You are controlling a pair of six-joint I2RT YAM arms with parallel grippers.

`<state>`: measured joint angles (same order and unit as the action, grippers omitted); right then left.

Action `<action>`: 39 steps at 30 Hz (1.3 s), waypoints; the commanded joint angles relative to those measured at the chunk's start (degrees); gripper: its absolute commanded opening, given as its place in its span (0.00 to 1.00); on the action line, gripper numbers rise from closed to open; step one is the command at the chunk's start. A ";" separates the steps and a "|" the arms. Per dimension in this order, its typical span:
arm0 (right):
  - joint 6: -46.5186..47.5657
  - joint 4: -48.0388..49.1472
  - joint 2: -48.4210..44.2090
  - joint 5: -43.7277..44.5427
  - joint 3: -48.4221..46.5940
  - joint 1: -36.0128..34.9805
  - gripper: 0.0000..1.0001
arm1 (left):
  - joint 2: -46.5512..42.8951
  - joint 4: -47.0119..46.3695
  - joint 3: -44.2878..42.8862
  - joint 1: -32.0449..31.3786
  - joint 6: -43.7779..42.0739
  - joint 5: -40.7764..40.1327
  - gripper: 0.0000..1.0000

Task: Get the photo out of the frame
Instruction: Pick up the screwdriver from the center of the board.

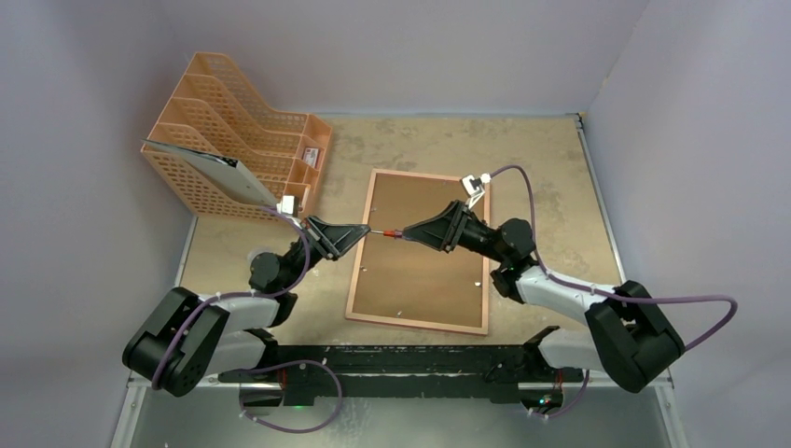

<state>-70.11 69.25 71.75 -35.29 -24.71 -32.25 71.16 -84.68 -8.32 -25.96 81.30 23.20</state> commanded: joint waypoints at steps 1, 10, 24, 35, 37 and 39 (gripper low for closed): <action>-0.56 3.60 0.22 0.73 0.54 -0.36 0.58 | -0.96 -17.20 -0.82 -0.24 -0.92 -1.67 0.00; -1.00 4.06 1.05 0.49 0.48 -0.44 0.36 | -0.93 -17.19 -0.82 -0.24 -1.29 -1.57 0.00; -0.88 3.74 3.28 -0.20 -1.05 -1.30 0.41 | -0.71 -17.18 -0.47 -0.24 -1.65 -1.94 0.00; -1.69 4.30 3.37 1.97 -1.20 -1.32 0.38 | -0.73 -17.10 -0.15 -0.29 -1.76 -1.17 0.00; -1.88 4.53 3.93 1.50 -1.45 -1.32 0.34 | -0.79 -17.11 0.04 -0.32 -1.86 -1.30 0.00; -2.34 5.26 4.48 0.97 -1.51 -1.32 0.27 | -0.60 -17.12 0.05 -0.32 -1.91 -1.24 0.00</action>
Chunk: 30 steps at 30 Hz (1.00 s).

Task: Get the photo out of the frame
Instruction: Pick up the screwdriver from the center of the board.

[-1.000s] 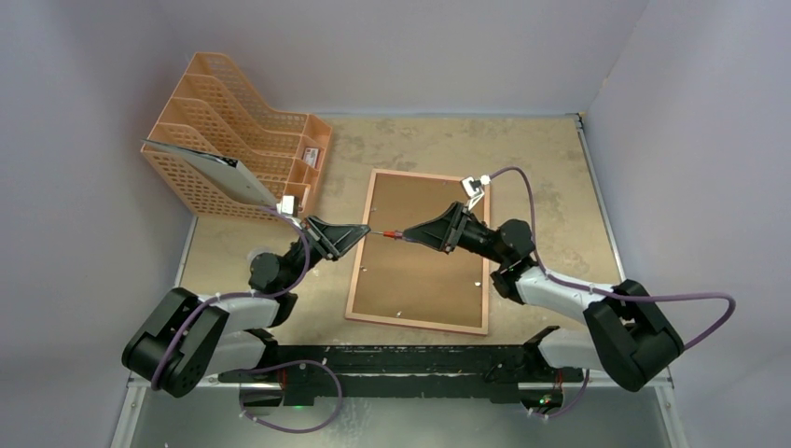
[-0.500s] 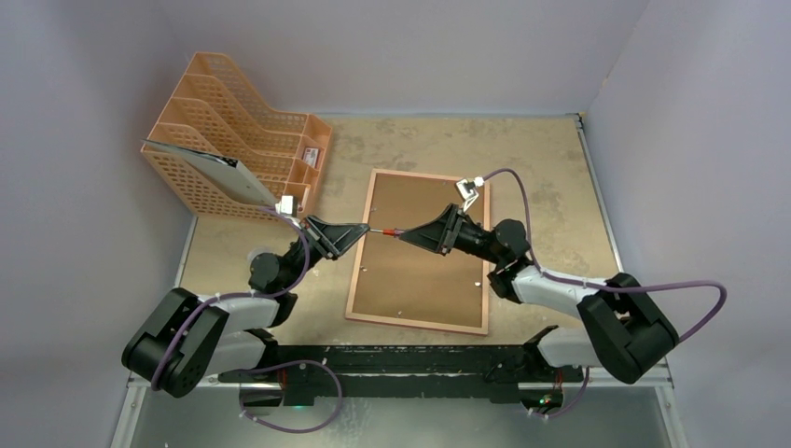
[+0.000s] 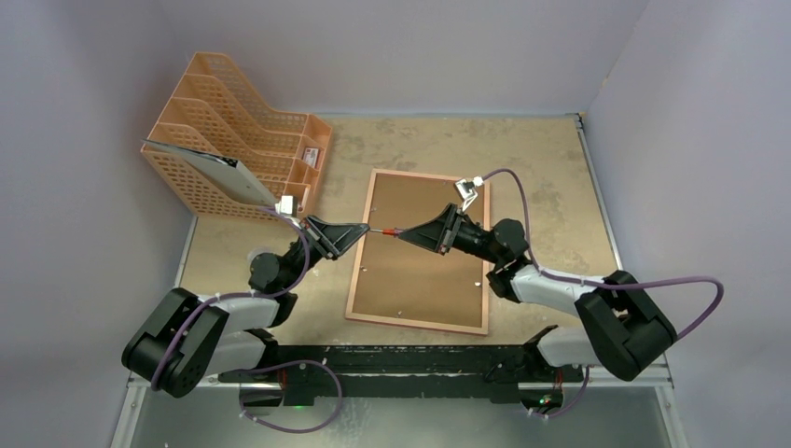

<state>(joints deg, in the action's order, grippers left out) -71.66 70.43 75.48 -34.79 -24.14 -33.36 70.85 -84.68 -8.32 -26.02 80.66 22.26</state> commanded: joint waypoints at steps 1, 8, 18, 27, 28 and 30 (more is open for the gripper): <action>-0.99 4.37 0.94 0.31 -2.05 -0.21 0.25 | -0.20 -17.11 0.05 -0.26 -1.30 -0.29 0.00; -1.34 5.08 1.77 0.29 -1.96 -0.21 0.29 | -0.14 -17.09 0.05 -0.24 -1.32 -0.11 0.00; -1.55 4.75 2.40 0.69 -2.52 -0.32 0.39 | 0.17 -17.09 -0.04 -0.26 -1.30 -0.02 0.00; -1.20 4.79 2.76 1.13 -2.66 -0.32 0.11 | 0.41 -17.11 0.23 -0.41 -1.47 0.22 0.00; -0.90 4.46 2.82 1.05 -2.79 -0.38 0.07 | 0.46 -17.11 0.23 -0.42 -1.59 0.36 0.00; 0.22 2.54 2.56 1.40 -2.99 -0.36 0.00 | 0.52 -16.78 0.46 -0.43 -1.80 0.68 0.00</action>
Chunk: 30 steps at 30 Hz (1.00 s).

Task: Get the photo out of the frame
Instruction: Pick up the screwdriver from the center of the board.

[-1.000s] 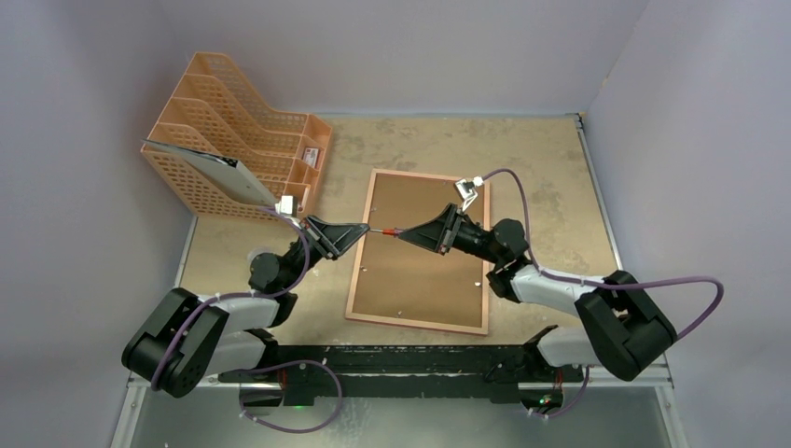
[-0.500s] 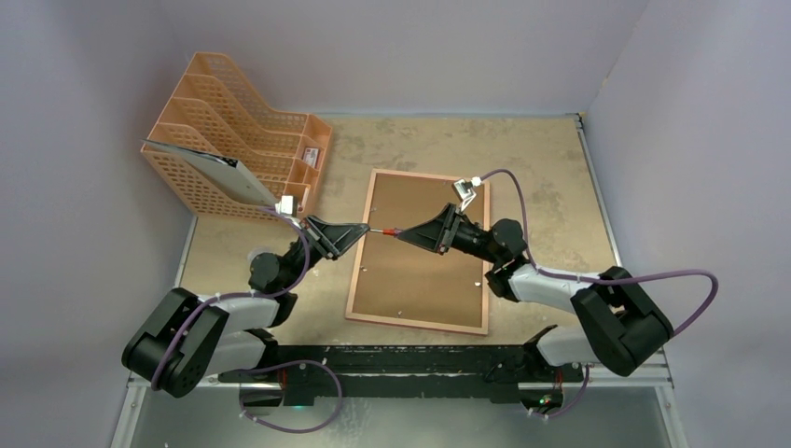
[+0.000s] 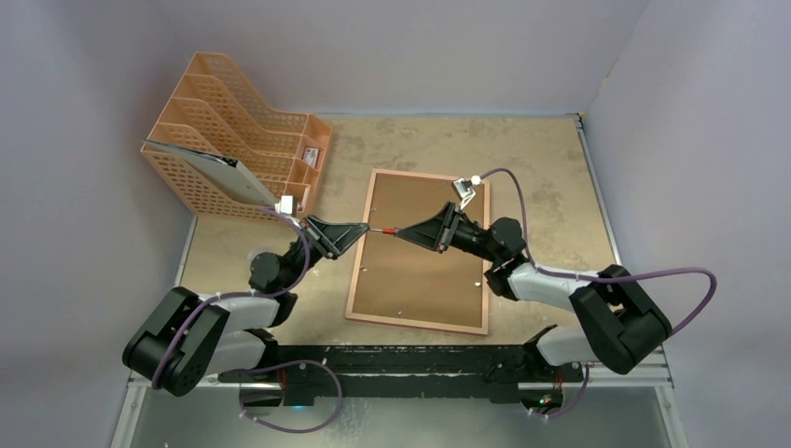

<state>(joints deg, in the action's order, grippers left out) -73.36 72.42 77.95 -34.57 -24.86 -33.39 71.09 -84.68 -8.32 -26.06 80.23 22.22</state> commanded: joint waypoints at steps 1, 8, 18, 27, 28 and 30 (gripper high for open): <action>2.80 -0.96 -0.31 1.40 -2.29 -0.34 0.00 | 0.03 -16.23 0.49 -0.31 -1.63 0.91 0.03; 12.95 -19.82 -6.72 7.06 -3.22 -0.06 0.00 | -10.21 7.56 0.01 1.57 -9.86 1.04 0.64; 20.17 -33.97 -12.83 14.54 -3.73 0.08 0.00 | -24.05 57.38 -8.88 2.07 -28.52 -8.18 0.87; 21.98 -38.30 -10.65 11.11 -7.91 0.08 0.00 | -21.37 63.44 -14.32 2.08 -38.61 -2.95 0.87; 22.52 -38.80 -10.03 9.10 -8.41 0.08 0.00 | -20.52 63.76 -15.72 2.07 -40.72 -0.65 0.87; 24.77 -41.65 -8.97 5.86 -10.04 0.08 0.00 | -18.85 67.32 -19.64 2.07 -46.59 3.38 0.87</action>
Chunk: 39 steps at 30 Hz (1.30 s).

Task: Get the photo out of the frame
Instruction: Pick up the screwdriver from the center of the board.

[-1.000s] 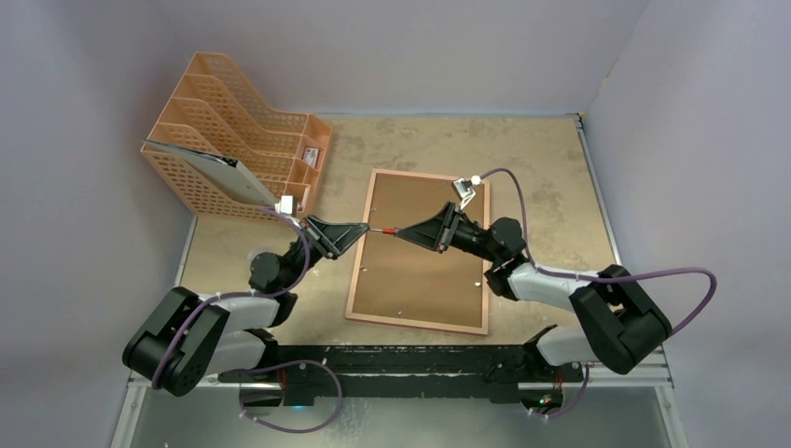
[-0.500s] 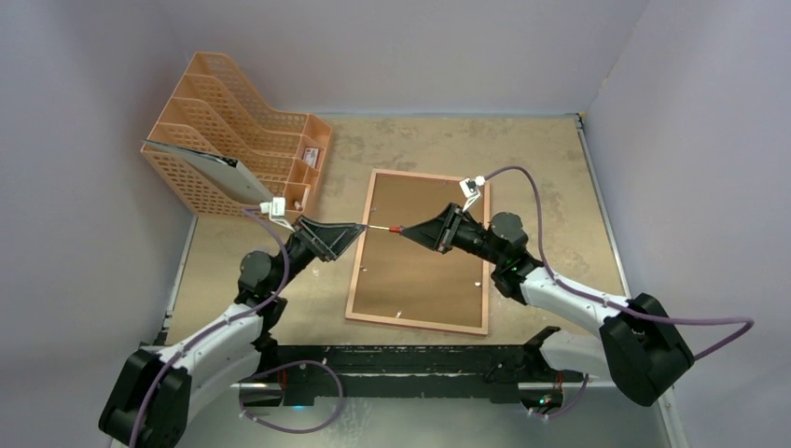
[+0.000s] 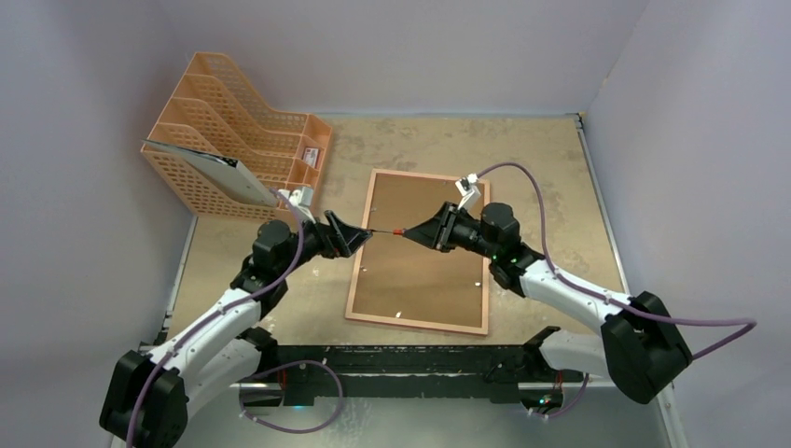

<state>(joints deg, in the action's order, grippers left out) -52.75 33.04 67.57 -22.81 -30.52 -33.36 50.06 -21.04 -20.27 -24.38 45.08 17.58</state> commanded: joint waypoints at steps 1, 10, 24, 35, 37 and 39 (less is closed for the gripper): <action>5.99 -5.36 1.67 -5.46 -5.57 0.05 0.00 | 2.72 7.99 -9.78 0.32 -14.02 7.75 0.86; 12.21 -20.57 2.11 -0.99 -11.93 0.05 0.00 | 3.29 5.42 -10.61 0.21 -13.81 9.20 0.83; 17.07 -17.45 3.66 -14.32 -12.26 0.06 0.00 | 6.29 -12.94 -2.42 0.21 -4.76 15.26 0.84; 6.61 -0.98 -1.81 -25.33 -5.17 9.96 0.00 | -0.99 -14.25 0.53 0.58 -1.45 7.04 0.87; 2.19 3.93 -2.66 -26.81 -3.17 11.09 0.00 | -1.72 -16.60 1.58 1.20 1.30 6.77 0.87; -1.06 8.99 -2.56 -27.26 -2.02 11.13 0.00 | -0.82 -22.92 3.04 1.73 5.23 8.57 0.86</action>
<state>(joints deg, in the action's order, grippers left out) -44.47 27.18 66.22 -44.56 -34.57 -22.57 49.04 -33.95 -19.53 -23.90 43.68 26.74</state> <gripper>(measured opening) 0.281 0.870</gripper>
